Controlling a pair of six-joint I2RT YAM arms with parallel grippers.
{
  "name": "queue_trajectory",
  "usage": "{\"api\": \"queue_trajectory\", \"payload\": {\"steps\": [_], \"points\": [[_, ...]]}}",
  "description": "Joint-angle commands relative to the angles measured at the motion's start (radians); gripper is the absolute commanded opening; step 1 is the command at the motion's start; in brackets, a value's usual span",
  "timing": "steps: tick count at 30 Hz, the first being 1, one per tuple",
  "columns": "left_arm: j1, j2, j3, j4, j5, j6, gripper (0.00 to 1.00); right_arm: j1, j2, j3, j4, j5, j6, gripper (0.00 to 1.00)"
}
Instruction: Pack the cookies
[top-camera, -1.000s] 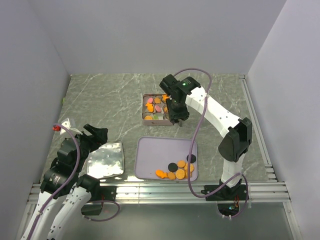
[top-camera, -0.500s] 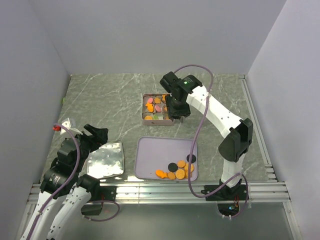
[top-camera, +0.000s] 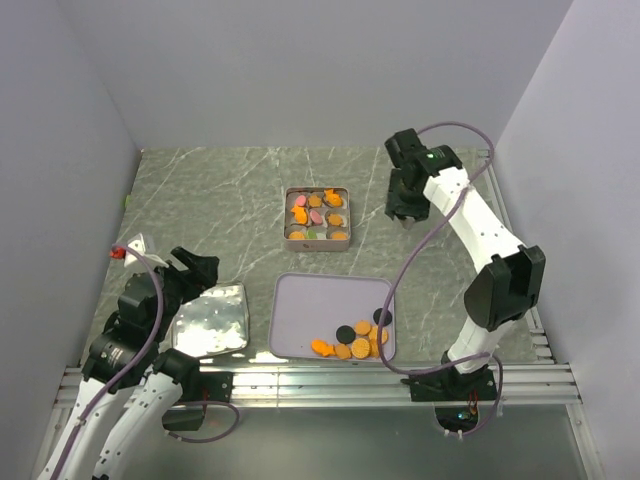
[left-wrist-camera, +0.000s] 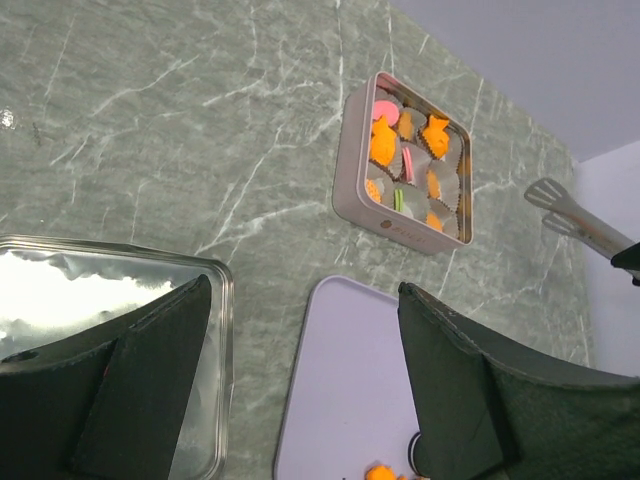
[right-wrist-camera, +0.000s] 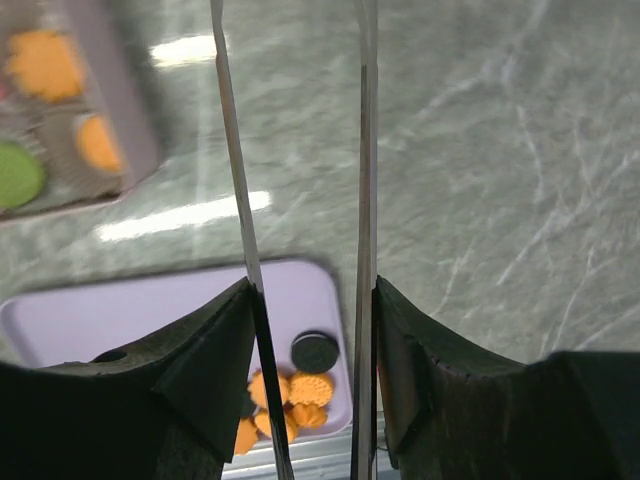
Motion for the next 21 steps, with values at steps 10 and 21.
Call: {"api": "queue_trajectory", "payload": {"steps": [10, 21], "points": [[-0.02, 0.033, 0.038, 0.004, -0.008, -0.004, 0.84, -0.176, 0.02, -0.267, 0.243, -0.086, 0.037, 0.54], [-0.026, 0.096, 0.054, -0.022, 0.0, -0.026, 0.9, -0.18, 0.101, -0.422, 0.37, -0.178, 0.053, 0.53]]}}
